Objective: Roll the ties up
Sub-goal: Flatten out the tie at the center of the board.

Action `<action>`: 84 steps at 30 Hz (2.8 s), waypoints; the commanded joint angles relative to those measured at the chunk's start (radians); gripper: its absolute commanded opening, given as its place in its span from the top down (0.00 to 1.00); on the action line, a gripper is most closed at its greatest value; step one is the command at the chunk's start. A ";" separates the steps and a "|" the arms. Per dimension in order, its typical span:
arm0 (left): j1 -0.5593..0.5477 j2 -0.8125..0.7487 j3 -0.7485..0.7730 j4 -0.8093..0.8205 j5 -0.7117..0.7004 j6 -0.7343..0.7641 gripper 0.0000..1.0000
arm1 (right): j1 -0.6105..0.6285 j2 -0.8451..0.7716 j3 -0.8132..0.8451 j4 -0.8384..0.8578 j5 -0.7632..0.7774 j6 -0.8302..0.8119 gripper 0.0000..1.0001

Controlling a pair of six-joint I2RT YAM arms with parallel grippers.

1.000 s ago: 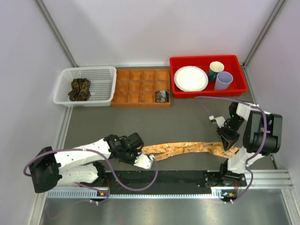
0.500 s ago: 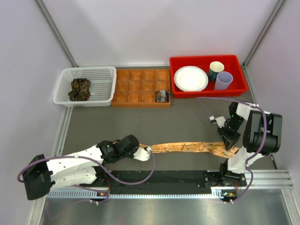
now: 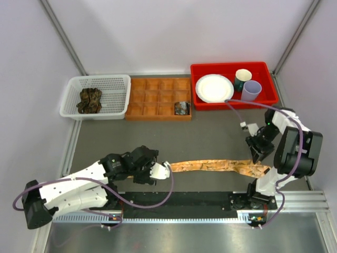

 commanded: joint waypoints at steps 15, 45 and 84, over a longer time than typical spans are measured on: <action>0.329 0.184 0.028 0.067 0.143 -0.109 0.01 | -0.151 -0.031 -0.128 0.261 0.129 -0.031 0.47; 0.272 0.450 -0.047 0.111 0.172 0.128 0.29 | -0.084 -0.014 0.115 0.241 0.104 0.039 1.00; 0.357 0.867 0.278 0.187 0.120 0.007 0.67 | -0.188 0.298 0.378 0.375 0.244 0.036 1.00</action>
